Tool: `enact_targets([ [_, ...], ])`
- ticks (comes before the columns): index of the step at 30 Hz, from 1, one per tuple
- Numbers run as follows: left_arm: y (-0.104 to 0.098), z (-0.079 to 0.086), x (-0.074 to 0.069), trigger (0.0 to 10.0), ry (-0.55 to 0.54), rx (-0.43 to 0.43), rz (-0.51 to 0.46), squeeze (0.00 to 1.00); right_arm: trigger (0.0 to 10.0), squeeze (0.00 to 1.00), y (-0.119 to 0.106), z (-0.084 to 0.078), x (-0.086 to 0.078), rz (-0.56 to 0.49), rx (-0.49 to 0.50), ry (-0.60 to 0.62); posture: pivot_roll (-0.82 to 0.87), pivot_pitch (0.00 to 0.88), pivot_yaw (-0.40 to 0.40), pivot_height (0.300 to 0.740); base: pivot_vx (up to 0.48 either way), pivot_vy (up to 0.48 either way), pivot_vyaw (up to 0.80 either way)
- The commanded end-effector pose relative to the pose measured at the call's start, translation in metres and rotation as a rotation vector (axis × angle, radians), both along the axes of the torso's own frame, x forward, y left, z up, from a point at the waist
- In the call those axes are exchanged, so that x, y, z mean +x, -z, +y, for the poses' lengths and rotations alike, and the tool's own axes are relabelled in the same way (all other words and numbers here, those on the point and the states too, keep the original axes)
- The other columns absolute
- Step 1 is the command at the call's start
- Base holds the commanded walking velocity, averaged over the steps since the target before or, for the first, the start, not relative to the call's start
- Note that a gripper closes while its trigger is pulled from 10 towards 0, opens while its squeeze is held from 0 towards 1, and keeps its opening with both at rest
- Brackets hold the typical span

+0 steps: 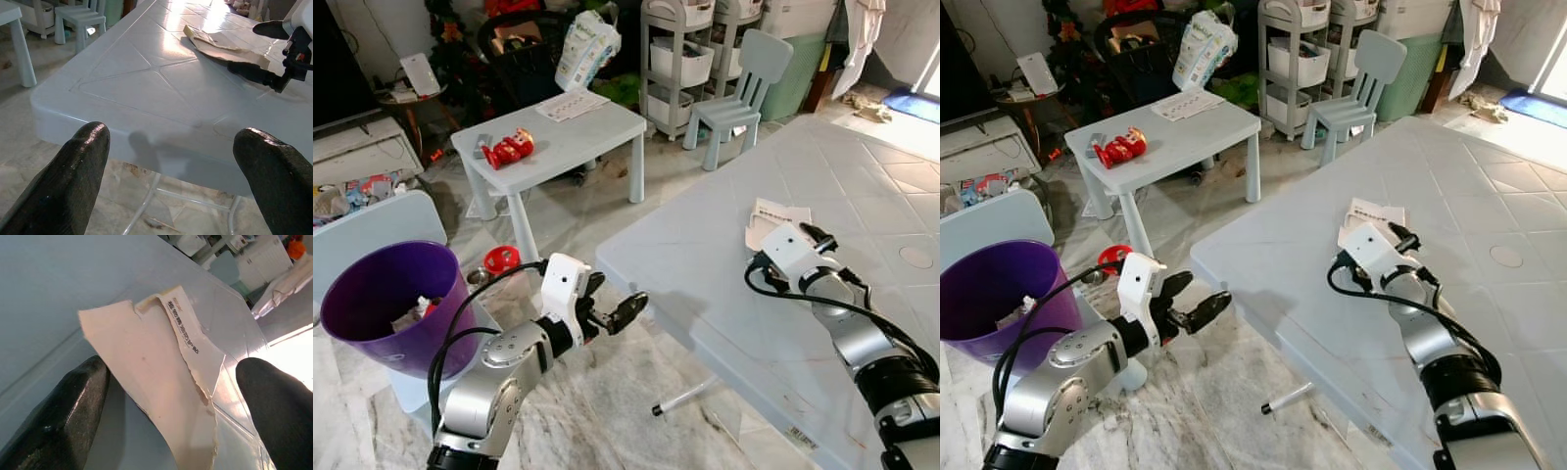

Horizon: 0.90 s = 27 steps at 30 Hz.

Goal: Picking trash to rubbish bin

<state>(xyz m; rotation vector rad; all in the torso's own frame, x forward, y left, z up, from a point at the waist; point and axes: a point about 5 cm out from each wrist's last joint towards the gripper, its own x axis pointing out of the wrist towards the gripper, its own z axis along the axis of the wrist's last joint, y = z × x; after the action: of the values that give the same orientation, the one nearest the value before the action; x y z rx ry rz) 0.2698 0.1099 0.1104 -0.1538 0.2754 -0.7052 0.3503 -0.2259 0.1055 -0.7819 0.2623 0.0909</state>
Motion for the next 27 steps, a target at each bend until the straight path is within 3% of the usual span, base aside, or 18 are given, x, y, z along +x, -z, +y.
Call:
enact_targets([
  [1, -0.004, 0.000, -0.001, 10.0, 0.010, 0.010, -0.020, 0.00, 10.0, 0.00, -0.006, -0.003, 0.005, -0.020, 0.007, 0.027, 0.02, 0.013, 0.014, 0.740, 0.000, 0.000, 0.00],
  [2, -0.004, 0.000, -0.001, 10.0, 0.010, 0.012, -0.021, 0.00, 6.2, 0.00, -0.005, -0.003, 0.005, -0.019, 0.010, 0.033, 0.03, 0.012, 0.015, 0.740, 0.000, 0.000, 0.00],
  [3, -0.004, 0.000, -0.001, 10.0, 0.010, 0.012, -0.021, 0.00, 6.2, 0.00, -0.005, -0.003, 0.005, -0.019, 0.010, 0.033, 0.03, 0.012, 0.015, 0.740, 0.000, 0.000, 0.00],
  [4, -0.004, 0.000, 0.000, 10.0, 0.010, 0.013, -0.021, 0.00, 0.0, 0.00, -0.004, -0.004, 0.006, -0.018, 0.014, 0.039, 0.03, 0.011, 0.014, 0.740, 0.000, 0.000, 0.00],
  [27, -0.004, -0.001, -0.002, 10.0, 0.009, 0.016, -0.020, 0.00, 0.0, 0.00, 0.010, 0.005, 0.008, 0.007, 0.059, 0.041, 0.04, 0.012, 0.010, 0.740, 0.000, 0.000, 0.00],
])
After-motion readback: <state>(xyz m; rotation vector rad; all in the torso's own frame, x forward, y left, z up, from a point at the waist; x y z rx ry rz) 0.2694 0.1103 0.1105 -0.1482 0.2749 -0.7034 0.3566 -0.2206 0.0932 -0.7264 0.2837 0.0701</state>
